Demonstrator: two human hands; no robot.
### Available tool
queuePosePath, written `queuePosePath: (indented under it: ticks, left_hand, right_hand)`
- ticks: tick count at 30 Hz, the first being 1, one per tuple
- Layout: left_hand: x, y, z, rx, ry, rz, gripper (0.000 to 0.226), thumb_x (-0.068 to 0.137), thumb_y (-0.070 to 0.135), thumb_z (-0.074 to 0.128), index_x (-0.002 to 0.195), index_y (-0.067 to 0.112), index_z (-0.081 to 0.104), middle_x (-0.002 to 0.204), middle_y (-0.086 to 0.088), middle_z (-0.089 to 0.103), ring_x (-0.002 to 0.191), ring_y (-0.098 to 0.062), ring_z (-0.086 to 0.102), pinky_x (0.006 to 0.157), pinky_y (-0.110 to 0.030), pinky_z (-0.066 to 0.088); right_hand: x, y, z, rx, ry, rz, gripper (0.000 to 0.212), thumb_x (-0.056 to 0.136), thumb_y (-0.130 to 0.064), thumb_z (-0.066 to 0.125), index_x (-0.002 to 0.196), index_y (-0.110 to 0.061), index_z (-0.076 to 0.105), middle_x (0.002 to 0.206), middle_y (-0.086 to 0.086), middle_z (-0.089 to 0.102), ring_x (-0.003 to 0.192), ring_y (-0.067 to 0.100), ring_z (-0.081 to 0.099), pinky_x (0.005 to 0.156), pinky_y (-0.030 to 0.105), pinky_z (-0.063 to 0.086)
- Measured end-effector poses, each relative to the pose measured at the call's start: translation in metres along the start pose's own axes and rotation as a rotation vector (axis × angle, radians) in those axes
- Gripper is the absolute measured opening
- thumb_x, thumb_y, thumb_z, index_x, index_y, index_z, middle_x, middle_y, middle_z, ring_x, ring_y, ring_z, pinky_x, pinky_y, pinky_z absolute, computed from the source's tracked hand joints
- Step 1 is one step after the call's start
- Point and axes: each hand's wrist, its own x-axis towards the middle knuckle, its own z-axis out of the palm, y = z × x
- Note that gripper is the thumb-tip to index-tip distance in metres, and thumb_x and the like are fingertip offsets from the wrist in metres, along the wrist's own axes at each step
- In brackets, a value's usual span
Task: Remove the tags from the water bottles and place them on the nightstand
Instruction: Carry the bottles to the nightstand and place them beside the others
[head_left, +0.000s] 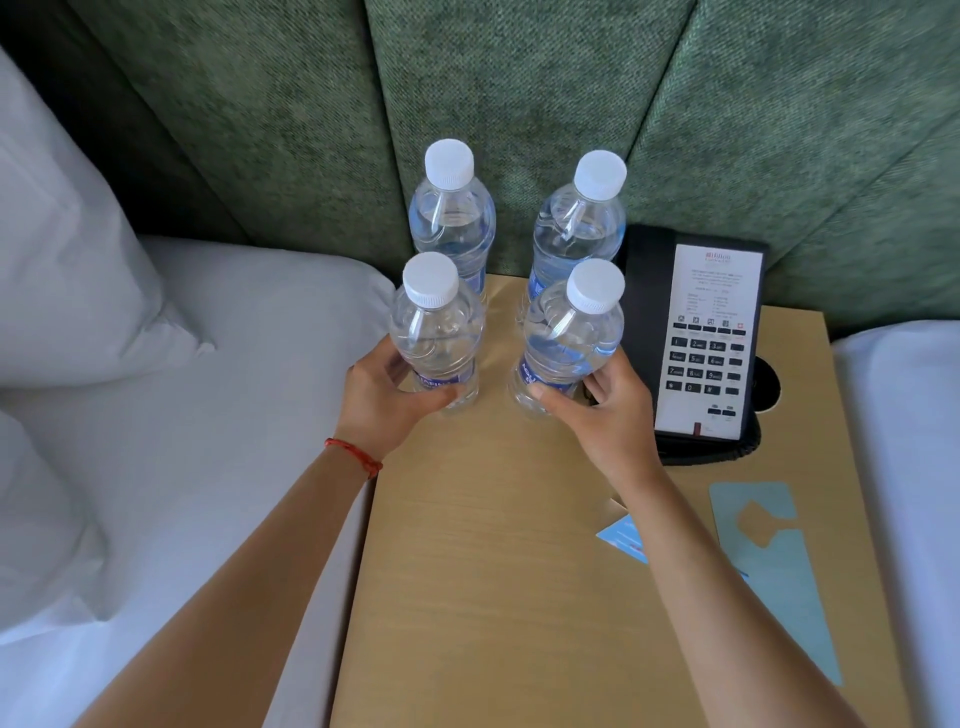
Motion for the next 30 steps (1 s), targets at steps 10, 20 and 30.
queuePosePath:
  ticks: [10, 20, 30]
  left_hand:
    - [0.023, 0.007, 0.0, -0.015, -0.015, -0.001, 0.05, 0.063, -0.002, 0.079, 0.106, 0.015, 0.059, 0.107, -0.008, 0.067, 0.103, -0.019, 0.063, 0.094, -0.042, 0.049]
    - [0.025, 0.007, -0.001, 0.002, -0.016, 0.013, 0.051, 0.062, -0.002, 0.079, 0.106, 0.015, 0.059, 0.106, -0.007, 0.067, 0.102, -0.018, 0.063, 0.093, -0.04, 0.05]
    - [0.025, 0.007, 0.008, 0.006, -0.057, 0.04, 0.052, 0.06, -0.001, 0.08, 0.105, 0.016, 0.06, 0.098, 0.007, 0.066, 0.094, 0.0, 0.063, 0.089, -0.021, 0.05]
  right_hand:
    - [0.019, -0.002, 0.001, 0.013, -0.003, -0.011, 0.055, 0.067, -0.003, 0.08, 0.103, -0.034, 0.054, 0.104, -0.019, 0.063, 0.101, -0.006, 0.06, 0.086, 0.009, 0.042]
    - [0.019, 0.002, 0.002, 0.002, 0.016, -0.026, 0.055, 0.067, -0.005, 0.08, 0.104, -0.036, 0.054, 0.099, -0.026, 0.066, 0.102, -0.005, 0.06, 0.086, 0.008, 0.042]
    - [0.02, 0.001, 0.009, -0.015, -0.015, -0.027, 0.057, 0.065, -0.006, 0.081, 0.107, -0.034, 0.055, 0.101, -0.03, 0.065, 0.102, -0.006, 0.059, 0.087, 0.007, 0.041]
